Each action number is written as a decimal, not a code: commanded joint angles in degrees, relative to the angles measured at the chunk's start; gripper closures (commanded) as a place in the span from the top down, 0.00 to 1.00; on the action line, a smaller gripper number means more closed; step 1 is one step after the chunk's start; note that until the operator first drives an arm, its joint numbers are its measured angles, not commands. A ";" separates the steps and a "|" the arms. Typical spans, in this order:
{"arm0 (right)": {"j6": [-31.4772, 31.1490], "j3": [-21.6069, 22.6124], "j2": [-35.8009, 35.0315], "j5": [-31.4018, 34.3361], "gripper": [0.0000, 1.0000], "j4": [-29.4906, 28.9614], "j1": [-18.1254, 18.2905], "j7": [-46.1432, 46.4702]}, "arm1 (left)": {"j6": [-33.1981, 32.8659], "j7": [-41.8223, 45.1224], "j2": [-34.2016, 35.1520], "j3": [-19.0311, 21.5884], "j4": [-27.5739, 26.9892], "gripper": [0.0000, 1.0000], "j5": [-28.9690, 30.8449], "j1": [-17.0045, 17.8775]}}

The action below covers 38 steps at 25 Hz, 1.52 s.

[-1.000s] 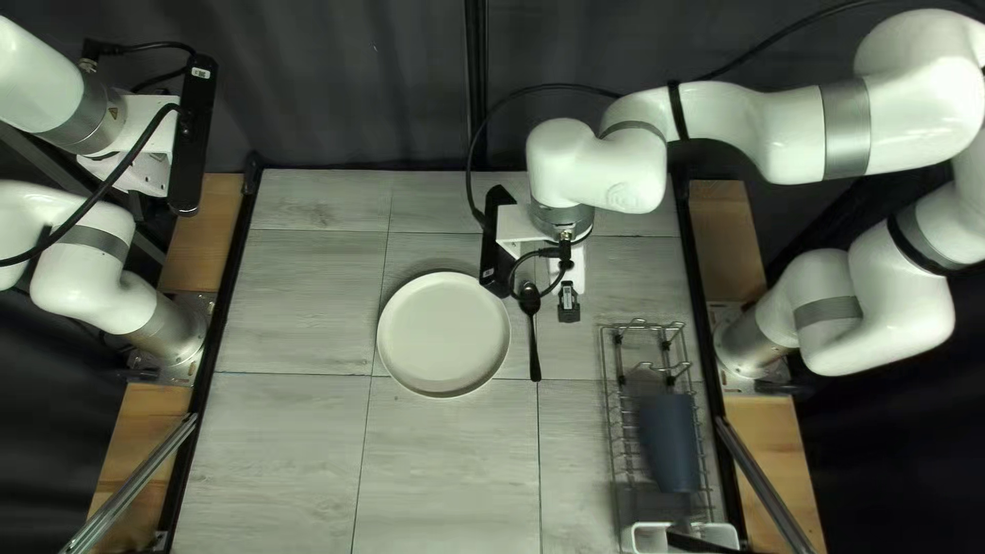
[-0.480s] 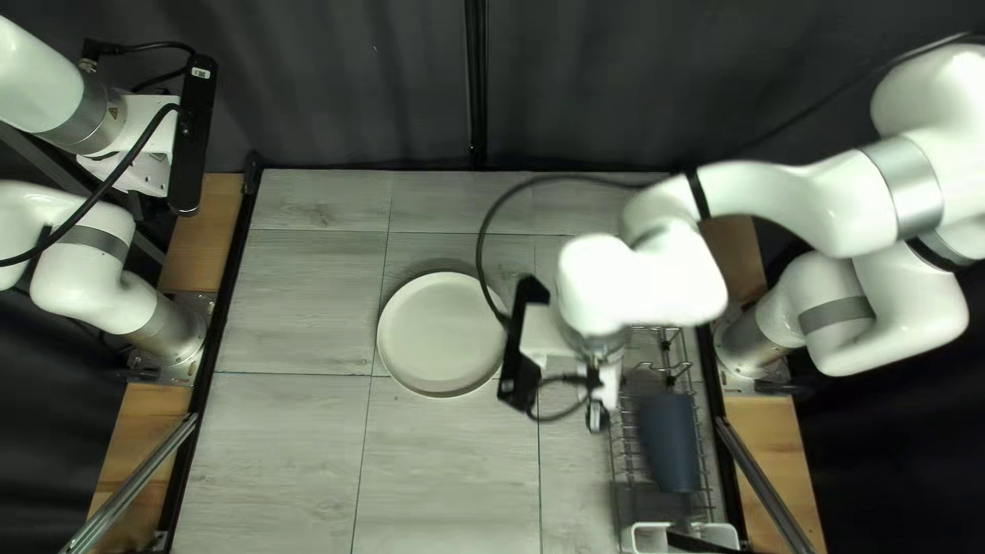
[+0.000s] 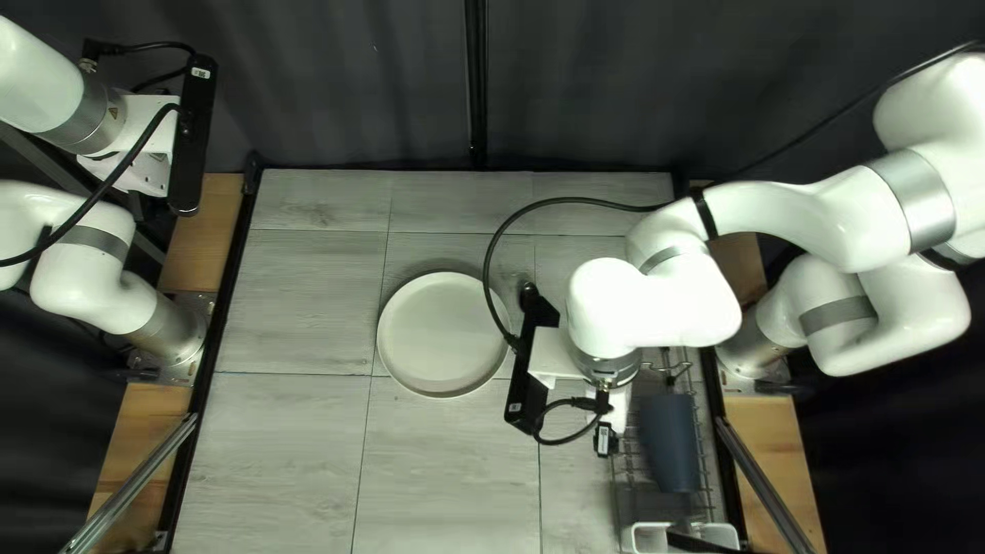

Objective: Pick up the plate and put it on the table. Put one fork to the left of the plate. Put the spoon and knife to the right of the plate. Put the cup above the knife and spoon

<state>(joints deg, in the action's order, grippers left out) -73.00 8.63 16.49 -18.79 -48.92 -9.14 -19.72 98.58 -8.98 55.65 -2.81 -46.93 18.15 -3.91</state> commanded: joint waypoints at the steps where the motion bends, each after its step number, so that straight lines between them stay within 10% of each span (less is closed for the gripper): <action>1: 1.81 3.37 1.41 -2.95 1.00 1.67 -2.16 -6.47 | 0.00 0.00 0.00 0.00 0.00 1.00 0.00 0.00; 38: 9.35 15.70 4.55 -10.82 1.00 7.64 -8.78 -30.82 | 0.00 0.00 0.00 0.00 0.00 1.00 0.00 0.00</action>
<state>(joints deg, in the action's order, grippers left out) -64.09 24.08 19.64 -28.97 -42.57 -17.53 -50.02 98.58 -8.98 55.65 -2.82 -46.93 18.15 -3.91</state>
